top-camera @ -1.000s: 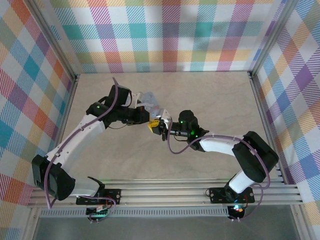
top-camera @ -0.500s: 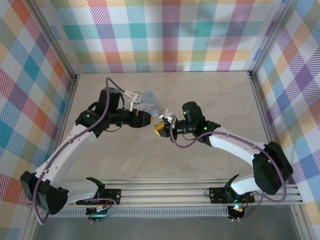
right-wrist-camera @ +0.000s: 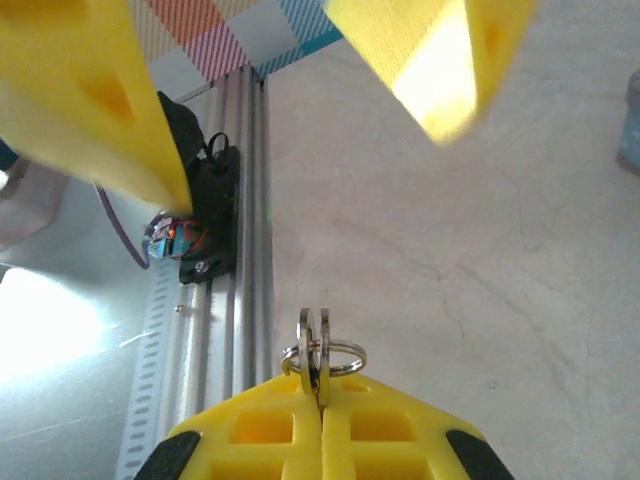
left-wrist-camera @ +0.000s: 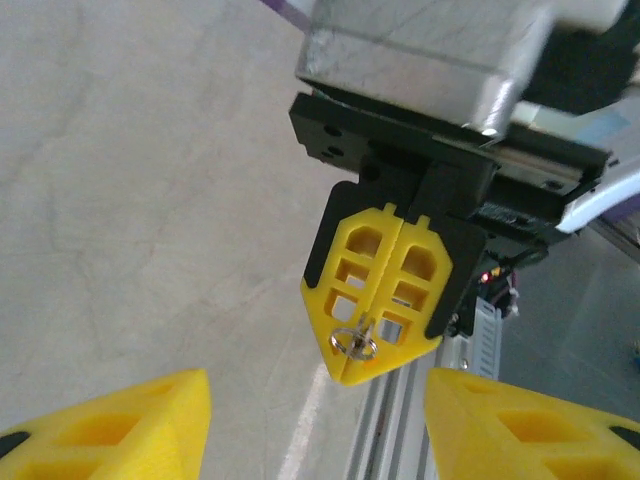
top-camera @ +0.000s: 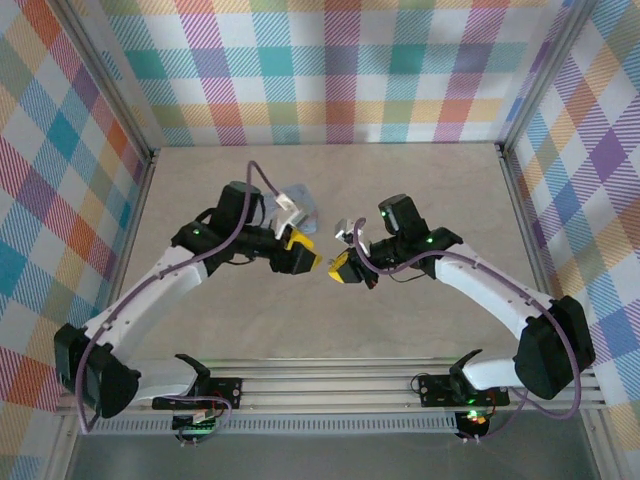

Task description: Unlock the padlock with the key

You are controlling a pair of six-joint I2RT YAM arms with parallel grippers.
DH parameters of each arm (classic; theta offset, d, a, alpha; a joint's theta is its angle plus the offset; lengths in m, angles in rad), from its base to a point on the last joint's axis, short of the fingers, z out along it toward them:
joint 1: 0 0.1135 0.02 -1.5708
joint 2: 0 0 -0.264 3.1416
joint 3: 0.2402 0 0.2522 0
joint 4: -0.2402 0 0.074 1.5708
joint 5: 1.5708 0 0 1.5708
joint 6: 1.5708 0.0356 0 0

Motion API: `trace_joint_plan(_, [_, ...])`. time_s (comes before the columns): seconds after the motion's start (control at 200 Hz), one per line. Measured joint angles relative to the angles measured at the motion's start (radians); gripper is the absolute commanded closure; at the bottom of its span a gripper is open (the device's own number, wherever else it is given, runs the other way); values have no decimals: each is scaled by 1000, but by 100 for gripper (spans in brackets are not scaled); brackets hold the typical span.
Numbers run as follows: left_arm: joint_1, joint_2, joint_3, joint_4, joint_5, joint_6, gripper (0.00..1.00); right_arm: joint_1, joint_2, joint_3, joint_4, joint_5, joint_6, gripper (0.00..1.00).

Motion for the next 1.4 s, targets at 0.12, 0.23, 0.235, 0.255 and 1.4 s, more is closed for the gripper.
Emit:
trace_joint_plan(0.12, [-35, 47, 1, 0, 2, 14, 46, 0, 0, 0, -17, -13, -5, 100])
trace_joint_plan(0.23, [-44, 75, 3, 0, 8, 16, 53, 0, 0, 0, -21, -18, -8, 100])
trace_joint_plan(0.235, [-45, 77, 4, 0, 9, 18, 53, 0, 0, 0, -21, -19, -8, 100])
trace_joint_plan(0.255, [-45, 80, 4, 0, 10, 17, 55, 0, 0, 0, -21, -19, -8, 100])
trace_joint_plan(1.4, [29, 214, -174, 715, -138, -958, 100, -177, -13, -330, 844, 234, 1137, 59])
